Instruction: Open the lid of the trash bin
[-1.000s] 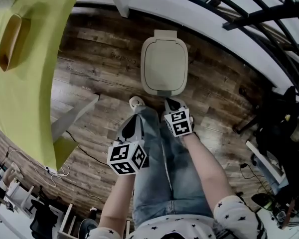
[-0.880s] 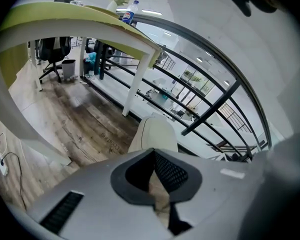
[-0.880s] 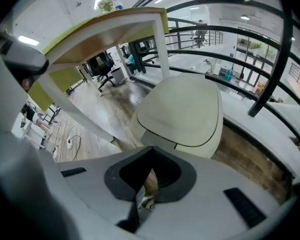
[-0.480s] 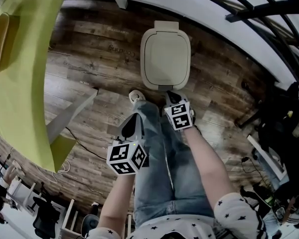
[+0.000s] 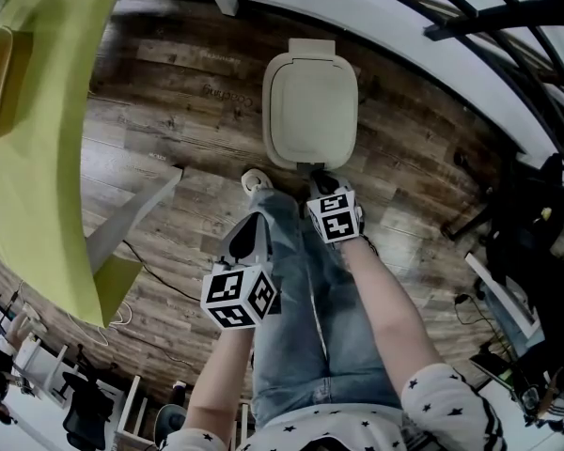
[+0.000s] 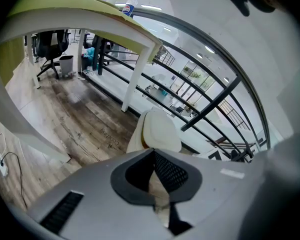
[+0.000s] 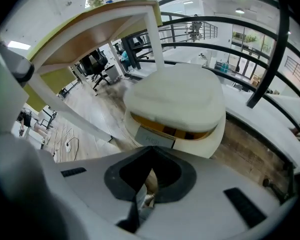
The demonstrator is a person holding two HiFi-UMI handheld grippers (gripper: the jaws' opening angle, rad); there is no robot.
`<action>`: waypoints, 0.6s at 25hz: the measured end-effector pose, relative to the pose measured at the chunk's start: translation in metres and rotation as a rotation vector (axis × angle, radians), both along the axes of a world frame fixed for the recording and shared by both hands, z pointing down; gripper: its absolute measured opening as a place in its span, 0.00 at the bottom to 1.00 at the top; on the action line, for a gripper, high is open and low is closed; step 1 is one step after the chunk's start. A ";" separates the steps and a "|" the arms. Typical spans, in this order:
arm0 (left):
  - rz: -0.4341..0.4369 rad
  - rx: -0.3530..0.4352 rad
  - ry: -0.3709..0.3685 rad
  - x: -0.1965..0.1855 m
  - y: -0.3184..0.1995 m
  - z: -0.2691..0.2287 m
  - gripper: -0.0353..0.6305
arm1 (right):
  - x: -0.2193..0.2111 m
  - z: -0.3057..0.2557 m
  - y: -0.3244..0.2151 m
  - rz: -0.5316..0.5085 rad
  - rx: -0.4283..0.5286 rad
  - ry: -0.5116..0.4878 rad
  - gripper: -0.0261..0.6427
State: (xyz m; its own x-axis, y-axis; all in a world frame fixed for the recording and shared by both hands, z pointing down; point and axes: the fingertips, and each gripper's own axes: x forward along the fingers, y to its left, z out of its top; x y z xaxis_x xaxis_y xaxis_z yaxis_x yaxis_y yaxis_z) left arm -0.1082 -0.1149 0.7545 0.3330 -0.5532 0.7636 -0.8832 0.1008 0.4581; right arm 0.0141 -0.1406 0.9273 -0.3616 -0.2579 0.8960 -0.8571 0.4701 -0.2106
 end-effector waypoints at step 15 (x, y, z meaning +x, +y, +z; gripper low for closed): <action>0.000 0.002 0.003 0.002 0.001 -0.002 0.07 | -0.001 -0.002 -0.002 0.001 0.010 0.004 0.03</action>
